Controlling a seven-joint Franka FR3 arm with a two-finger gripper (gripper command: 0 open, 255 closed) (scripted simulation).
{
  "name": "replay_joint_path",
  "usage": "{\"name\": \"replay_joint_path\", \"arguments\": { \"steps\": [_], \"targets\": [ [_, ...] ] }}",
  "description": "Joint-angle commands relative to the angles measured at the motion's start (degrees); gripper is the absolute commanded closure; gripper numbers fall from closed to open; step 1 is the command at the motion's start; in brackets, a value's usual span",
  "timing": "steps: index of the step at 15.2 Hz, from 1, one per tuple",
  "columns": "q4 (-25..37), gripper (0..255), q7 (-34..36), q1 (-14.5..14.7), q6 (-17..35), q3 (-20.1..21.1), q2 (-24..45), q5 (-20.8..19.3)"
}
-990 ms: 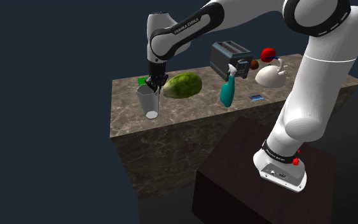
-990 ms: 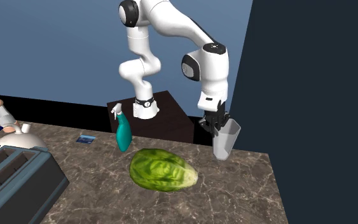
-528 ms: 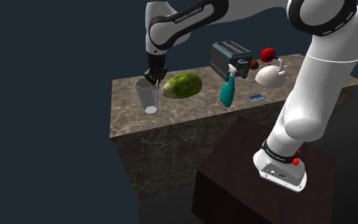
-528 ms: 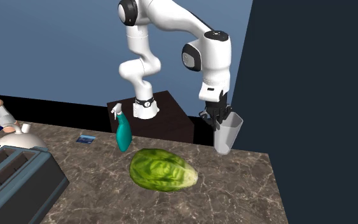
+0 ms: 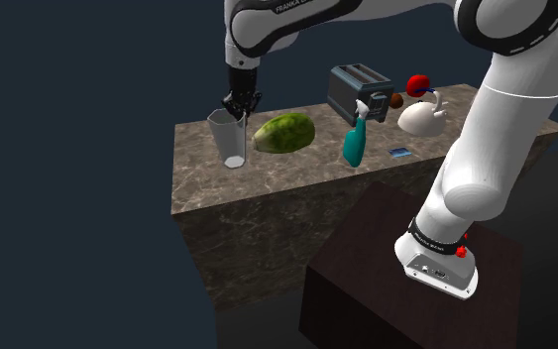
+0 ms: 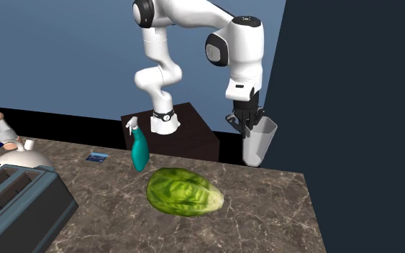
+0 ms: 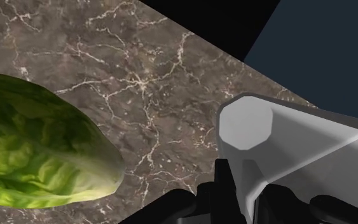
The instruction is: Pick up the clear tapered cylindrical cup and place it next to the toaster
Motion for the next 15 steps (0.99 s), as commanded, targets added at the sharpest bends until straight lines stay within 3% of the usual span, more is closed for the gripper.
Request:
{"name": "replay_joint_path", "arguments": {
  "steps": [1, 15],
  "targets": [
    [1.5, 255, 0.2, 0.0, -1.6, 0.0, -0.1, -0.1],
    [11.9, 255, 1.0, -0.1, -12.3, -0.1, -0.5, -0.3]
  ]
}}
